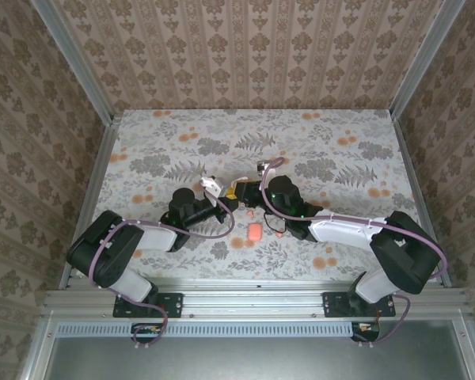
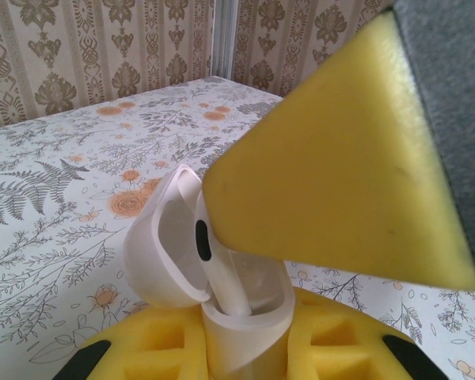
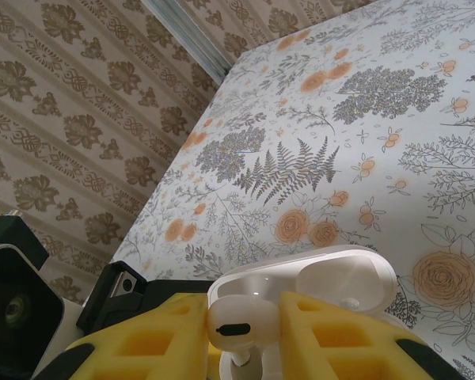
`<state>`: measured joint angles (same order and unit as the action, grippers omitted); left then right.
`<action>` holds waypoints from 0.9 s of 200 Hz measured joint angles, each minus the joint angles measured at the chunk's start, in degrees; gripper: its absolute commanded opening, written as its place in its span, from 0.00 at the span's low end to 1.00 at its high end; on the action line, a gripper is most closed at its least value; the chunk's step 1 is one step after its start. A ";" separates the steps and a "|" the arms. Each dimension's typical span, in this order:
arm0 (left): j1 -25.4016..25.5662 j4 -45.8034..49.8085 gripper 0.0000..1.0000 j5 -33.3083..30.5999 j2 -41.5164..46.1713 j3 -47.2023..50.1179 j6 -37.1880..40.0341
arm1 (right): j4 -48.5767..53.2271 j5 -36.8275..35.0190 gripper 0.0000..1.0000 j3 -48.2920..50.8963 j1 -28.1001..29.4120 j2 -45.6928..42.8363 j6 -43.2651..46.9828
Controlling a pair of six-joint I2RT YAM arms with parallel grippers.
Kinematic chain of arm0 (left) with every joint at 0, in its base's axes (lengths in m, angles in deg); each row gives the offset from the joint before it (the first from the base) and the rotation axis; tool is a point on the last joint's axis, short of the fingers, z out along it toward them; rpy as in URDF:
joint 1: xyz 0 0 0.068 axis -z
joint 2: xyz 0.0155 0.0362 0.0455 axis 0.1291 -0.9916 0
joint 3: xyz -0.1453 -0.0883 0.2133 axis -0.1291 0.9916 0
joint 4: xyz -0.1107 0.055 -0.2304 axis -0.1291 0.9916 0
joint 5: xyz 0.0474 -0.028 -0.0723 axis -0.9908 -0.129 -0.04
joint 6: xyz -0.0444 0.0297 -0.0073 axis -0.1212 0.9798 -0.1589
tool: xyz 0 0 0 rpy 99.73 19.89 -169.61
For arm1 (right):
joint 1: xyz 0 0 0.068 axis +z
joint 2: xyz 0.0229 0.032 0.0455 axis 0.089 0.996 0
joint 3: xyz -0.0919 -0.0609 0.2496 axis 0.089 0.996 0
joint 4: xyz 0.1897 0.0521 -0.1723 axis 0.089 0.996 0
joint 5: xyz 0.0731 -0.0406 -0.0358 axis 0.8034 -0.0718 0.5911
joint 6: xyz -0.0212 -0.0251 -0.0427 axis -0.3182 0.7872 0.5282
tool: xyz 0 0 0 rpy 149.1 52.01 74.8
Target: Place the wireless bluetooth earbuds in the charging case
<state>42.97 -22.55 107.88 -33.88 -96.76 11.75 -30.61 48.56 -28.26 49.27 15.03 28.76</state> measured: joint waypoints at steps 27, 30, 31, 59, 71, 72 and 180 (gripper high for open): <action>0.00 0.00 0.07 0.00 0.00 0.00 -0.02 | 0.02 0.00 0.29 0.00 0.00 0.00 0.00; 0.00 0.00 0.07 0.00 0.00 0.00 -0.02 | 0.00 0.00 0.29 0.00 0.00 0.00 0.00; 0.00 0.00 0.07 -0.02 0.00 0.00 -0.02 | 0.00 0.00 0.29 0.00 0.00 0.00 0.00; 0.00 0.00 0.07 -0.02 0.00 0.00 -0.37 | 0.00 0.02 0.30 0.00 0.00 0.00 0.07; 0.00 0.00 0.07 -0.02 0.00 0.00 -0.42 | 0.00 0.02 0.31 0.00 0.00 0.00 0.15; 0.00 0.02 0.07 -0.02 0.00 0.00 -0.39 | 0.00 0.02 0.30 0.00 0.02 0.00 0.15; 0.00 0.00 0.07 -0.02 0.00 0.00 -0.42 | 0.00 0.02 0.34 0.00 0.26 -0.22 0.22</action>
<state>42.97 -22.55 107.86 -33.88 -96.76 11.34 -30.61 48.58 -28.26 49.53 14.81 28.98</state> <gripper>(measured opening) 0.195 0.340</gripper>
